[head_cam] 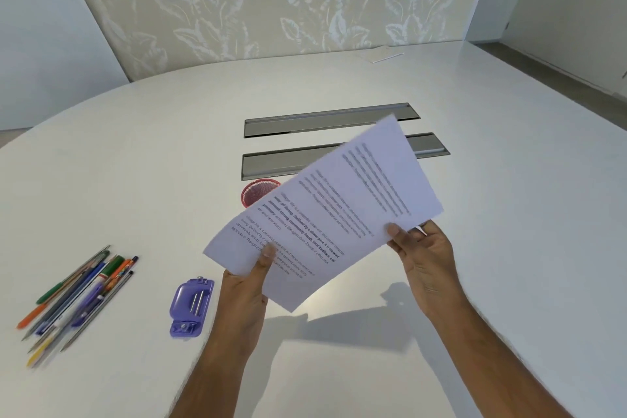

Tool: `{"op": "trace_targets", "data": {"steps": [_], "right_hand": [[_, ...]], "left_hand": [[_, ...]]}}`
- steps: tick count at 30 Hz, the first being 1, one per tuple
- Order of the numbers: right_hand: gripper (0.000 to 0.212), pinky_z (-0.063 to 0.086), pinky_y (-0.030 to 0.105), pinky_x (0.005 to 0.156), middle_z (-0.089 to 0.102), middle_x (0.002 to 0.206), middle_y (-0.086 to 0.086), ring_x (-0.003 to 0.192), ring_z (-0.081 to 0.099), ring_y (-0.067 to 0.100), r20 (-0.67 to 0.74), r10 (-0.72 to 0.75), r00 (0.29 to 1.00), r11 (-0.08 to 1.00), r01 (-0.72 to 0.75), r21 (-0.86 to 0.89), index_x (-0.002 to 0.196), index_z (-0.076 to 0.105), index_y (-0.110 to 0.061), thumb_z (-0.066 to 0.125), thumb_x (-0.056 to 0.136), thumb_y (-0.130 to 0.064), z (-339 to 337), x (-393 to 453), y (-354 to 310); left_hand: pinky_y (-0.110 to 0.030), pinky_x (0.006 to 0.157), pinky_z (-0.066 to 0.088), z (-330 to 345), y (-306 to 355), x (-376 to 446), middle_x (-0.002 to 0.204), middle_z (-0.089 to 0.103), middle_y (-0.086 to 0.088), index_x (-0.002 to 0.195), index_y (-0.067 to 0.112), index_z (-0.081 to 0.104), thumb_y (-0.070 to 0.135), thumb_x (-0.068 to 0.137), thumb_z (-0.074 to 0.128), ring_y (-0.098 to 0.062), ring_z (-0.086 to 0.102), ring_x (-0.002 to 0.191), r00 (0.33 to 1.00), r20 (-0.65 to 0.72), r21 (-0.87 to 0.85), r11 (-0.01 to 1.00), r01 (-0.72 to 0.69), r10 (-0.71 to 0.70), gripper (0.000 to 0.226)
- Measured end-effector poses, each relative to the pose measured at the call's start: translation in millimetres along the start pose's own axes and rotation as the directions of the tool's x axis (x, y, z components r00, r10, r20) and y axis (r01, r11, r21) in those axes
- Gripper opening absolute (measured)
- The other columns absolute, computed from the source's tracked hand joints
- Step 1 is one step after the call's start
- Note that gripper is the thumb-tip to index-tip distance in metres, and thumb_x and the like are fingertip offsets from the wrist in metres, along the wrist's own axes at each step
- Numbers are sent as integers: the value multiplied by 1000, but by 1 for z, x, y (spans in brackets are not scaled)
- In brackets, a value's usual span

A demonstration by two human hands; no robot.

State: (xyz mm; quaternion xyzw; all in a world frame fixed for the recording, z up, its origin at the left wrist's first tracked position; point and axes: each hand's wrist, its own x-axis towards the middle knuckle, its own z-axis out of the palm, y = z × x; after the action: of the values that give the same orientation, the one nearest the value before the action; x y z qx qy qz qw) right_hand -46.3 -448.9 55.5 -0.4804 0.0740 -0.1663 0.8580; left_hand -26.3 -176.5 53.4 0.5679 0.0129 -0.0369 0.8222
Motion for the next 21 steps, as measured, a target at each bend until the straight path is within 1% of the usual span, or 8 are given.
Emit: {"op": "trace_targets", "data": {"steps": [3, 6, 7, 9, 11, 14, 18, 21], "right_hand": [[54, 61, 30, 91, 83, 108, 6, 105, 78, 21, 50, 48, 998, 999, -48, 0, 118, 80, -23, 98, 67, -23, 16, -6, 11], [54, 60, 42, 99, 83, 97, 3, 98, 78, 21, 43, 75, 996, 994, -72, -77, 109, 82, -24, 103, 61, -36, 31, -12, 24], [54, 58, 46, 103, 83, 100, 5, 101, 77, 24, 51, 84, 995, 992, -78, -101, 110, 81, -23, 102, 63, -37, 34, -14, 29], [53, 58, 44, 103, 81, 118, 11, 114, 75, 29, 84, 92, 992, 990, -83, -115, 121, 78, -21, 97, 72, -33, 42, -19, 37], [52, 60, 39, 97, 77, 128, 12, 119, 74, 30, 93, 99, 991, 990, -88, -113, 126, 75, -23, 93, 78, -33, 48, -23, 42], [47, 61, 35, 92, 76, 131, 8, 120, 73, 26, 89, 96, 991, 985, -81, -152, 128, 73, -28, 88, 84, -32, 51, -28, 46], [34, 62, 32, 88, 78, 128, 5, 118, 75, 25, 62, 77, 995, 966, -59, -253, 127, 73, -27, 78, 93, -23, 50, -31, 55], [31, 62, 30, 88, 78, 127, 4, 117, 75, 25, 27, 44, 999, 950, -33, -310, 125, 73, -27, 77, 94, -25, 44, -33, 57]], "left_hand": [[-30, 85, 63, -5, -3, 0, 131, 76, 2, 131, 43, 68, 32, 94, 78, -16, 74, 115, 1000, 0, -105, 994, 13, -13, 40], [-30, 89, 62, -10, -8, -1, 139, 72, 0, 133, 37, 70, 35, 85, 87, -18, 72, 122, 999, -18, -225, 974, 40, -45, 51], [-30, 89, 62, -11, -10, -2, 140, 71, -1, 134, 35, 70, 35, 84, 88, -18, 72, 122, 998, -20, -252, 966, 48, -54, 53], [-31, 90, 62, -15, -15, -5, 142, 70, -2, 136, 34, 69, 34, 84, 88, -19, 71, 124, 997, -20, -281, 957, 66, -75, 56], [-32, 92, 62, -21, -21, -8, 145, 68, -3, 142, 32, 64, 33, 85, 87, -20, 69, 128, 995, -13, -287, 954, 88, -95, 61], [-33, 91, 62, -32, -27, -17, 143, 69, -5, 142, 30, 64, 32, 81, 91, -22, 69, 126, 992, -27, -281, 953, 115, -127, 66], [-29, 85, 63, -57, -30, -27, 132, 76, -7, 125, 24, 77, 38, 73, 96, -20, 76, 114, 980, -78, -241, 957, 161, -184, 57], [-28, 82, 63, -72, -29, -33, 131, 75, -12, 129, 18, 73, 38, 83, 86, -19, 75, 108, 974, -82, -139, 970, 199, -212, 52]]}}
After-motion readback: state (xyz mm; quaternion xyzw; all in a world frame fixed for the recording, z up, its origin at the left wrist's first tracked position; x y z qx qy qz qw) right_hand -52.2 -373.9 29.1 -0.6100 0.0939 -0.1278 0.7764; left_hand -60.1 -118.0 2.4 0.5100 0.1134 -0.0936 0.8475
